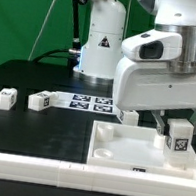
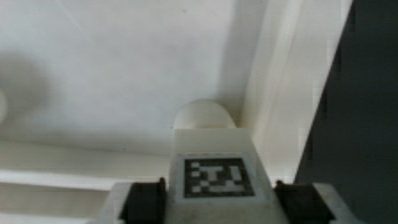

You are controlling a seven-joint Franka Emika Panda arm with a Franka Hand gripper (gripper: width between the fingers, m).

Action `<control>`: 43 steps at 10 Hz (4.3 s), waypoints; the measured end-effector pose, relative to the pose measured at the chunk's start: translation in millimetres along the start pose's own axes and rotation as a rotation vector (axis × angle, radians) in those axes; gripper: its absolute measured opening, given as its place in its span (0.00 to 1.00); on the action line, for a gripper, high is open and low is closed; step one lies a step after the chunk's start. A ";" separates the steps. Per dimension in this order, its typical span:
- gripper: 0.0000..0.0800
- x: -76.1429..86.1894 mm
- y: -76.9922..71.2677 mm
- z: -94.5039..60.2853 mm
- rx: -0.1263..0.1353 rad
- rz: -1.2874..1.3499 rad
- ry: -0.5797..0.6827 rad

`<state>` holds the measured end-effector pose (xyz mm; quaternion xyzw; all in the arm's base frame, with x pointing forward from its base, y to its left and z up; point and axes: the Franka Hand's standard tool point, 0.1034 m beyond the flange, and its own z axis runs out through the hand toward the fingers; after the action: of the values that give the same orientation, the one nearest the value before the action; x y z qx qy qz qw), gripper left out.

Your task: Assemble one leg

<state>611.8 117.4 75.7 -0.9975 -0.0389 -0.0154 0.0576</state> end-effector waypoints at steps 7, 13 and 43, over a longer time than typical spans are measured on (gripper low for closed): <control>0.37 -13.1 -16.3 4.8 0.040 0.883 0.009; 0.80 -11.6 -14.1 5.1 0.025 0.652 0.000; 0.60 2.0 9.1 9.4 0.029 1.118 0.097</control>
Offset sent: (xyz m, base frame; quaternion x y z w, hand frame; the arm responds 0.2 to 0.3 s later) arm -0.0093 -0.0012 -0.0023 -0.0095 0.0022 0.2552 0.9668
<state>614.8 109.7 65.4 -0.8635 0.4984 -0.0278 0.0723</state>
